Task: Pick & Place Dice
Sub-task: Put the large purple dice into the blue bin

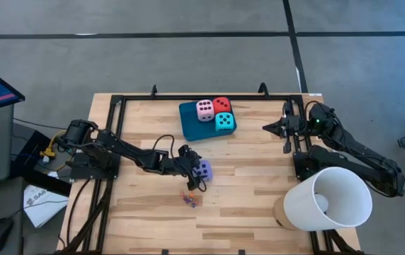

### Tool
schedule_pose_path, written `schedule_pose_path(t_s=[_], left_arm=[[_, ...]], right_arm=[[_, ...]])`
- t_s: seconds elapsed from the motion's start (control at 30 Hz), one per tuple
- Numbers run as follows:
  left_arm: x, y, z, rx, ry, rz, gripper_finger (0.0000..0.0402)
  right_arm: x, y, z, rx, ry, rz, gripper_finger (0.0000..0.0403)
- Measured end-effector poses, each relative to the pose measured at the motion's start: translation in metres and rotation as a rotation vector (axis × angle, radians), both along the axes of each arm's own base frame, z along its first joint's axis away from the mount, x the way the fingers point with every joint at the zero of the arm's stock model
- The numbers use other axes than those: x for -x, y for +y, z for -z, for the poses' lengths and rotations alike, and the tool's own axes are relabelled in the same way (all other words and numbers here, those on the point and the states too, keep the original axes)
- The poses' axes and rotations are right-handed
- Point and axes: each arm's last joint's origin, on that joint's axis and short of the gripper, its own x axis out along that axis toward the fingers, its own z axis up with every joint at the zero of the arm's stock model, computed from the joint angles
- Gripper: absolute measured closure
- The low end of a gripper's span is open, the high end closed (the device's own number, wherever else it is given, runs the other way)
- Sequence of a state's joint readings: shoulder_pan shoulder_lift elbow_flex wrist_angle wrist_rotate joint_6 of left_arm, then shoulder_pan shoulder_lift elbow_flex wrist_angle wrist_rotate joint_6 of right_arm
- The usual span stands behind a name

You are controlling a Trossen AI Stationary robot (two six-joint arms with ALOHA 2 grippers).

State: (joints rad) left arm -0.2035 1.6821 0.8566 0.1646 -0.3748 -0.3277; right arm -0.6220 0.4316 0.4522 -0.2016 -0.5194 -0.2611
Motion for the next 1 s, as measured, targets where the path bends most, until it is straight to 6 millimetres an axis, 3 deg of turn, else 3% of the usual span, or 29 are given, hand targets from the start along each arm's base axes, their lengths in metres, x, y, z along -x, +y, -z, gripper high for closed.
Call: schedule_pose_path(t_s=[0.37,1.0], left_arm=[[-0.001,-0.010,-0.004,0.025,-0.050,0.023,0.0004],[0.001,0.001,0.001,0.011,0.019,-0.016,0.0004]], right_arm=[[0.000,0.000,0.000,0.000,0.000,0.000,0.0403],[0.000,0.000,0.000,0.000,0.000,0.000,0.0403]])
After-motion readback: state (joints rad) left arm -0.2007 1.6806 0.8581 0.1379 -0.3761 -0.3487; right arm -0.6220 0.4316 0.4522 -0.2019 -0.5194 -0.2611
